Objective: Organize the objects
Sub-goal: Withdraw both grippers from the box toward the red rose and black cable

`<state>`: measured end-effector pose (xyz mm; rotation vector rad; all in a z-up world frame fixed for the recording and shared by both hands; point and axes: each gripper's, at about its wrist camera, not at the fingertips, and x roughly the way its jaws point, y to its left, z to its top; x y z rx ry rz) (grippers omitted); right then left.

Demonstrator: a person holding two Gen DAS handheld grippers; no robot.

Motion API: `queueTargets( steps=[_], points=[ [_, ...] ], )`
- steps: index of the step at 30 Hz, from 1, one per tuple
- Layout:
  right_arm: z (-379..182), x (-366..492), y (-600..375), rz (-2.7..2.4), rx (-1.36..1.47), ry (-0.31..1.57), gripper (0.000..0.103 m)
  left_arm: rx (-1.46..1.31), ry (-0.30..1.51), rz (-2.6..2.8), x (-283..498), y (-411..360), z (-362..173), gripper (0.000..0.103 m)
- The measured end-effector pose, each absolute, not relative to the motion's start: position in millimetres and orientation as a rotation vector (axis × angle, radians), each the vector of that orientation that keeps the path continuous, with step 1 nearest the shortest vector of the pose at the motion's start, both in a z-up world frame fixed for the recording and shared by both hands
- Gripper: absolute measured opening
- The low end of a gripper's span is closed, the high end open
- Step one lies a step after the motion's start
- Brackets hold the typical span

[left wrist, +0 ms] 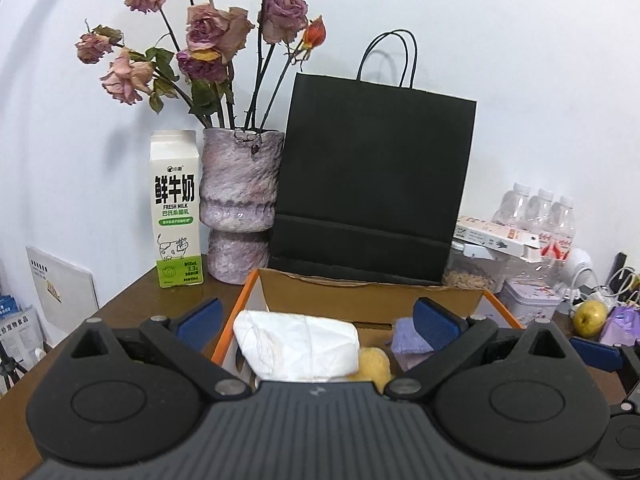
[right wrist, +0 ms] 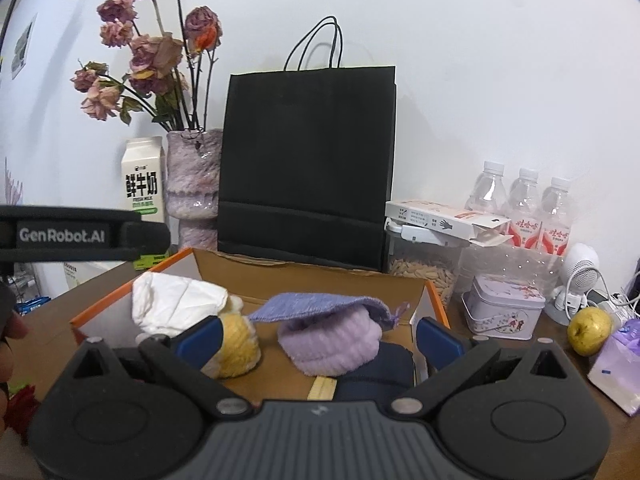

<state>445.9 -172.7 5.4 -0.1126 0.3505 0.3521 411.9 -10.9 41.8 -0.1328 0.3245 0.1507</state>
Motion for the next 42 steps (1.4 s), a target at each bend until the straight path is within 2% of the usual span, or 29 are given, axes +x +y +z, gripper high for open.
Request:
queueTargets(
  steps=[25,42],
  points=[
    [-1,332,-193,0.335,-0.076,0.342,0.103,-0.099,0.318,0.088,292,3,45,0.103],
    [-47,293,-186,0.339,-0.083,0.499,0.103,-0.054,0.392,0.057,251,34,6,0.103]
  ],
)
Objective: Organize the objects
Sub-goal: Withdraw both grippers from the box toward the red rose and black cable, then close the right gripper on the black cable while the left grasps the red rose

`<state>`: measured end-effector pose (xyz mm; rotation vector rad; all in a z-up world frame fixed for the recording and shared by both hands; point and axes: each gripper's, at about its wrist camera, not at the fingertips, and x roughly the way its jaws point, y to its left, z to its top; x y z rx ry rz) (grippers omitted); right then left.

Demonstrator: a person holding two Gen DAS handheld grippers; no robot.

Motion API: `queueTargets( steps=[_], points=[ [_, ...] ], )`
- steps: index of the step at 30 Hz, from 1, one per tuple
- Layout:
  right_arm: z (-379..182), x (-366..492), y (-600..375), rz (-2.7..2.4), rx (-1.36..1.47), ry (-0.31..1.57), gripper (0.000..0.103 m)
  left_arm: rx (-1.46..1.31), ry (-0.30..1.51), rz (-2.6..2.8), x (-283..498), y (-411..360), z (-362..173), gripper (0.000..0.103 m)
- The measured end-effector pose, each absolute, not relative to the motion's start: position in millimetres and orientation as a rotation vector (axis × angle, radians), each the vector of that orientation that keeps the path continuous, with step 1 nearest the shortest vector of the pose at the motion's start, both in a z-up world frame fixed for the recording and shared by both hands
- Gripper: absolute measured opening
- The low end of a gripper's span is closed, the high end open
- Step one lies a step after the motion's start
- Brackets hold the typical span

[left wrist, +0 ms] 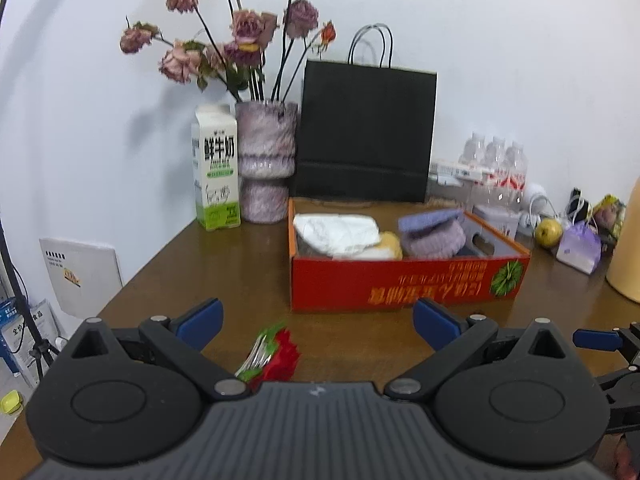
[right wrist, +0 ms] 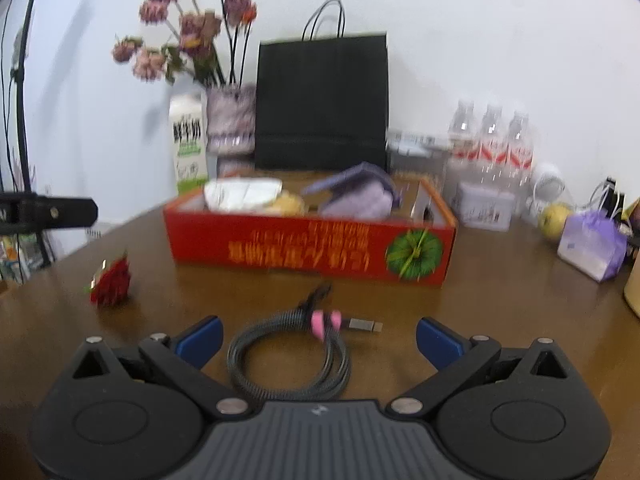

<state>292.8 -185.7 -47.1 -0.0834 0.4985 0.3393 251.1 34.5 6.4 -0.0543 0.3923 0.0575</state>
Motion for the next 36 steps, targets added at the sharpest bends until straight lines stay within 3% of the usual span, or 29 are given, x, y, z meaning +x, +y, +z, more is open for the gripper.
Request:
queueTargets(
  steps=[11,31,36],
  points=[
    [-73,323,-160,0.306,-0.087,0.689,0.103,-0.090,0.487,0.075,260,79,-16,0.103],
    [-73,360,-137,0.290,-0.082,0.695,0.103,-0.119,0.521,0.097,259,89,-27,0.103],
    [-71,357,-141,0.292,-0.059,0.673,0.089,-0.116,0.523,0.097,259,88,-28,0.103]
  ],
)
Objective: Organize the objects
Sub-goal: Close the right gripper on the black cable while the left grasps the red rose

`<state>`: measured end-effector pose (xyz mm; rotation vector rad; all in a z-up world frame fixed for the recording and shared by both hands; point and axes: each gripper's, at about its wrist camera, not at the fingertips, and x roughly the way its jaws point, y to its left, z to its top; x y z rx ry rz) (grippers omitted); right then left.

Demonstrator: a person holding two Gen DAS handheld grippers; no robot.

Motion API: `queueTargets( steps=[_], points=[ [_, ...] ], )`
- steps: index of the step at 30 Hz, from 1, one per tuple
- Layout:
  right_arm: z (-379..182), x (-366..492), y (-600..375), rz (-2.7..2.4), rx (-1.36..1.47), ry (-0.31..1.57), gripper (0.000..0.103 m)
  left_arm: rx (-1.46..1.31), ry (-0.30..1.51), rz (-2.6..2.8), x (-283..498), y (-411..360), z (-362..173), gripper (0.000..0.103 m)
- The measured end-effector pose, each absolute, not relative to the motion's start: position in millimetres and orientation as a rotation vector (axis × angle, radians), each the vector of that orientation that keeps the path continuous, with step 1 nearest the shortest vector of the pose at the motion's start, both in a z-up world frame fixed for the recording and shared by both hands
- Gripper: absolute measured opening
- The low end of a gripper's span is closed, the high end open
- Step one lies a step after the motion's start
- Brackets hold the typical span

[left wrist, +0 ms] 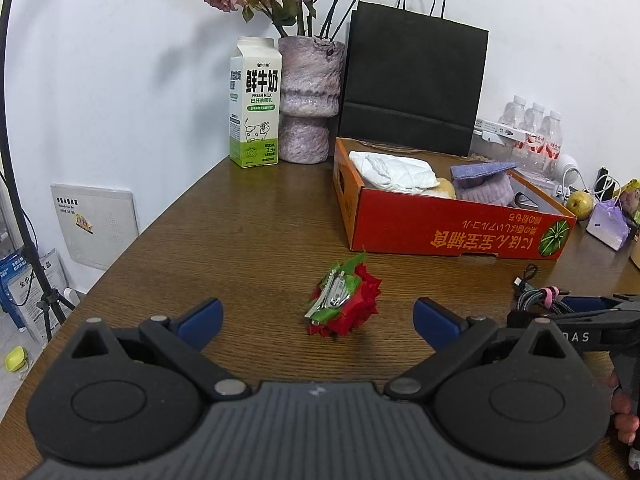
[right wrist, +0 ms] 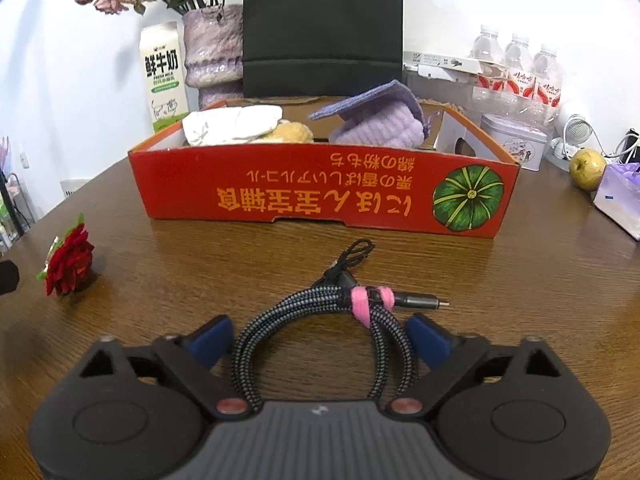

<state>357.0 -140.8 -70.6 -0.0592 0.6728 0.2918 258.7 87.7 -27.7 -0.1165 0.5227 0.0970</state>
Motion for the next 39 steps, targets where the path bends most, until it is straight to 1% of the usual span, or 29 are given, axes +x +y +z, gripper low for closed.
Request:
queueTargets(
  steps=[6,19,31,39],
  points=[
    [-69,352,-144,0.309,-0.035,0.651,0.087,-0.119,0.526,0.093,259,87,-28,0.103],
    [-55,322,-151,0.268,-0.108,0.486,0.087,-0.131,0.564,0.105,267,90,-37,0.103],
    [-54,320,-192,0.246,-0.126,0.454,0.087,-0.104,0.619,0.103,289,80,-48,0.103],
    [-53,320,-206,0.253,-0.118,0.445,0.087,-0.095,0.607,0.151,319,79,-49,0.103]
  ],
)
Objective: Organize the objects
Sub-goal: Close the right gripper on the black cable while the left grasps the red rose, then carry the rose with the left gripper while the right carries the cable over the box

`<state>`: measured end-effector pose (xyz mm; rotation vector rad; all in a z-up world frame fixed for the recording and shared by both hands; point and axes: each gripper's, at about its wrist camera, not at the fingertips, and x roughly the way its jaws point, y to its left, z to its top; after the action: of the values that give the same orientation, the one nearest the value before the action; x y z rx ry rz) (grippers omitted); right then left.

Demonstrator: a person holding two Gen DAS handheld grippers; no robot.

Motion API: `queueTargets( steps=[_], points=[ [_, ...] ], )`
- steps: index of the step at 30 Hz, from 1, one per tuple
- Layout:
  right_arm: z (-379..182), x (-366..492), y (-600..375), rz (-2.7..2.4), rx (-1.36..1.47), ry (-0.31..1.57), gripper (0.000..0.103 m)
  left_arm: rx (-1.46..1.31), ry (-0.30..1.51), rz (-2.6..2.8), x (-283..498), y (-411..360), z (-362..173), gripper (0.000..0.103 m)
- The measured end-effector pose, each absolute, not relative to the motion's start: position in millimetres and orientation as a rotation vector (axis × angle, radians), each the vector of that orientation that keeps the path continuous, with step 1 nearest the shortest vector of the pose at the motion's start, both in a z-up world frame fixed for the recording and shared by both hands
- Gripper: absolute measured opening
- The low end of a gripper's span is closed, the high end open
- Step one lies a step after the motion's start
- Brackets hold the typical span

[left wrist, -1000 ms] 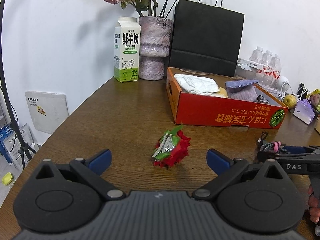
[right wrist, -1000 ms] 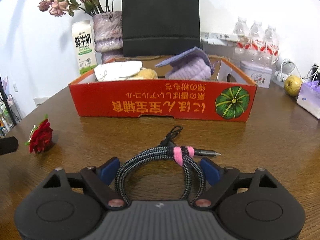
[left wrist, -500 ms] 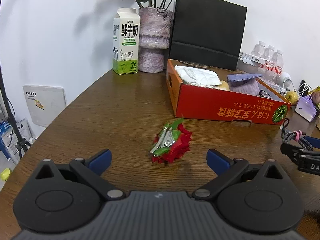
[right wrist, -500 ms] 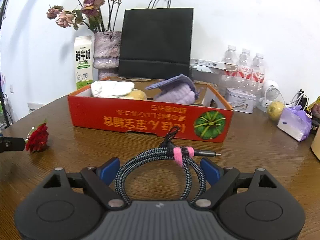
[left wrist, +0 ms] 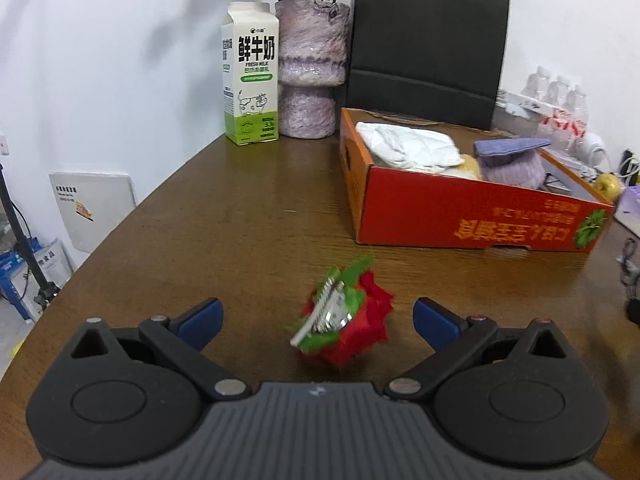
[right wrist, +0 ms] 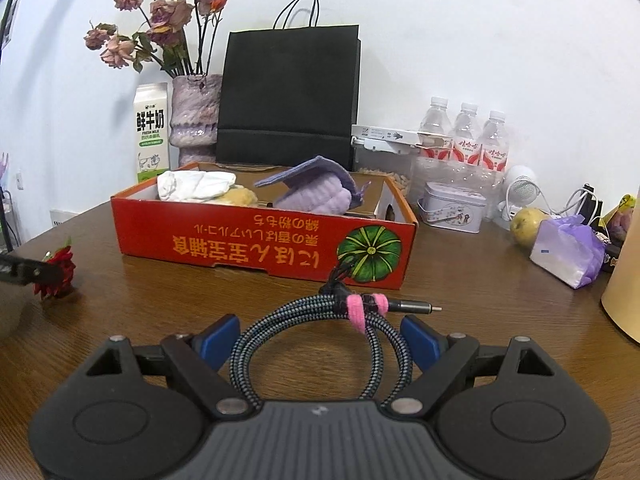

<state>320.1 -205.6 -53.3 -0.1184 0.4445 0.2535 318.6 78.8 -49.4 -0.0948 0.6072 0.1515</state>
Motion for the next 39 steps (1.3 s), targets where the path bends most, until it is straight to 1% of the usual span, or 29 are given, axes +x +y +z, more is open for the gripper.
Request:
queueTargets(
  steps=[4,5,6,7,8,9,10,12,15,25,39],
  points=[
    [-52,320,-206,0.252,-0.119,0.434,0.087,-0.079,0.615,0.144,330,76,-55,0.103],
    [-53,320,-205,0.250,-0.122,0.434,0.087,-0.078,0.617,0.139,331,75,-56,0.100],
    [-53,320,-205,0.250,-0.123,0.434,0.087,-0.073,0.624,0.130,333,74,-57,0.086],
    [-53,320,-204,0.249,-0.124,0.434,0.087,-0.069,0.632,0.116,334,73,-57,0.076],
    [-53,320,-205,0.249,-0.124,0.433,0.087,-0.074,0.642,0.094,335,72,-58,0.054],
    [-53,320,-204,0.249,-0.123,0.431,0.087,-0.083,0.641,0.078,334,72,-58,0.042],
    [-53,320,-204,0.249,-0.121,0.429,0.087,-0.088,0.631,0.077,333,72,-56,0.040],
    [-53,320,-203,0.247,-0.122,0.426,0.087,-0.103,0.614,0.068,329,73,-53,0.038],
    [-52,317,-202,0.242,-0.130,0.411,0.087,-0.081,0.579,0.082,322,70,-48,0.037],
    [-44,305,-201,0.224,-0.124,0.350,0.087,-0.066,0.519,0.024,300,35,-38,0.037],
    [-33,281,-196,0.243,-0.099,0.294,0.087,-0.095,0.485,0.022,279,-8,-32,0.037]
  ],
)
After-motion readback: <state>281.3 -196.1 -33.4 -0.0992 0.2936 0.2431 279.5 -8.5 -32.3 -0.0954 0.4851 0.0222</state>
